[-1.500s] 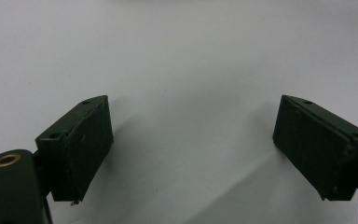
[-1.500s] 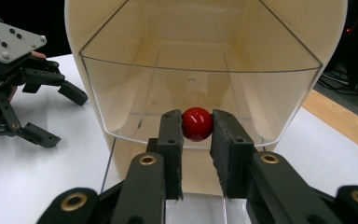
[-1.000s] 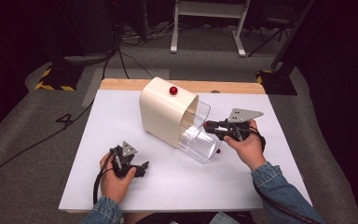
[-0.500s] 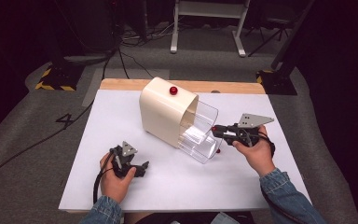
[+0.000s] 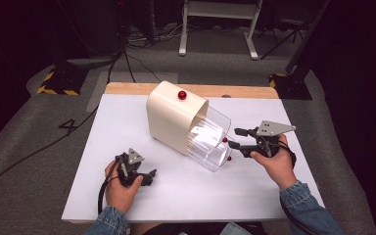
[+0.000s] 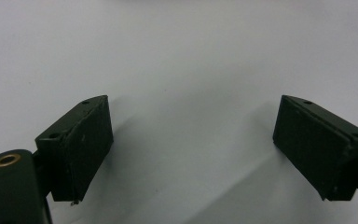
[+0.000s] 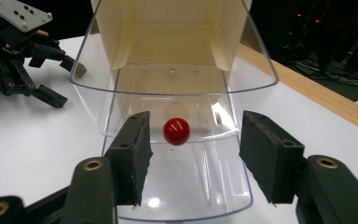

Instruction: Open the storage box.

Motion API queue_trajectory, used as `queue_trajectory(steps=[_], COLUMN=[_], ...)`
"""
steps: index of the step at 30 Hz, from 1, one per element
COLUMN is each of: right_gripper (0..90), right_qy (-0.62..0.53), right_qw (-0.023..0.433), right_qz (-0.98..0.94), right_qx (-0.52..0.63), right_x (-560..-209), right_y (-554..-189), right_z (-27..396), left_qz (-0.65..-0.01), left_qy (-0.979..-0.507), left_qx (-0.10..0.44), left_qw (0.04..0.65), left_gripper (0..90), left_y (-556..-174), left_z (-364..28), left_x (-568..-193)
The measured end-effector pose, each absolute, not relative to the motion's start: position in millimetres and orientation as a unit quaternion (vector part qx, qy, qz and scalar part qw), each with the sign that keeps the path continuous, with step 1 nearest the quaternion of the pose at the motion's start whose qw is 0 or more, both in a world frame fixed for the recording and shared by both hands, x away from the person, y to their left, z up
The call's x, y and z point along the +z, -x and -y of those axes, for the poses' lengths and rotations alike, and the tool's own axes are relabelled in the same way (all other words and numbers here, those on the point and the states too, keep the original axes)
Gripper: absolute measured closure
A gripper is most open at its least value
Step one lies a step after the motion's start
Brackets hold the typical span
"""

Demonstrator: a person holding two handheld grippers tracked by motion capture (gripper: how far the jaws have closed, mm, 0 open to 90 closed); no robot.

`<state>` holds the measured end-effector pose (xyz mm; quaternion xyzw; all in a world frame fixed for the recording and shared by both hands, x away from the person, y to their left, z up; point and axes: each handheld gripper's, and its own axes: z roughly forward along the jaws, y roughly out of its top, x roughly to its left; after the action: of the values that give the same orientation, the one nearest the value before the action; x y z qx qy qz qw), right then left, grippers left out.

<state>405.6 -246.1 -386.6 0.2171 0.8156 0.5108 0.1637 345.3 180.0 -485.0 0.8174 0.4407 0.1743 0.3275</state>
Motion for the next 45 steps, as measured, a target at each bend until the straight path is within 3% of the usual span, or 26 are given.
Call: queue_trajectory(steps=[13,20,25,30,36,45], right_gripper=[37.9,27.8,25.9,24.3,23.3,21.0], right_qy=[-0.270,-0.301,-0.309,-0.319,-0.327,-0.347], right_qw=[0.165,0.158,0.156,0.121,0.148,0.142], right_qz=[-0.811,-0.807,-0.816,-0.835,-0.850,-0.852], right_qx=[0.493,0.483,0.462,0.431,0.386,0.366], right_x=[-378,-382,-391,-410,-425,-456], right_y=[-385,-369,-363,-356,-350,-348], right_z=[290,315,328,340,353,371], left_qz=[-0.441,-0.444,-0.443,-0.444,-0.445,-0.444], left_qy=[-0.817,-0.815,-0.816,-0.816,-0.816,-0.816], left_qx=[0.172,0.170,0.170,0.169,0.168,0.167], left_qw=[0.330,0.331,0.331,0.331,0.330,0.330], left_gripper=[12.1,11.9,12.0,11.9,11.9,11.9], left_y=[-346,-346,-346,-346,-346,-346], left_z=[-180,-180,-180,-181,-180,-181], left_x=[-485,-486,-485,-485,-485,-485])
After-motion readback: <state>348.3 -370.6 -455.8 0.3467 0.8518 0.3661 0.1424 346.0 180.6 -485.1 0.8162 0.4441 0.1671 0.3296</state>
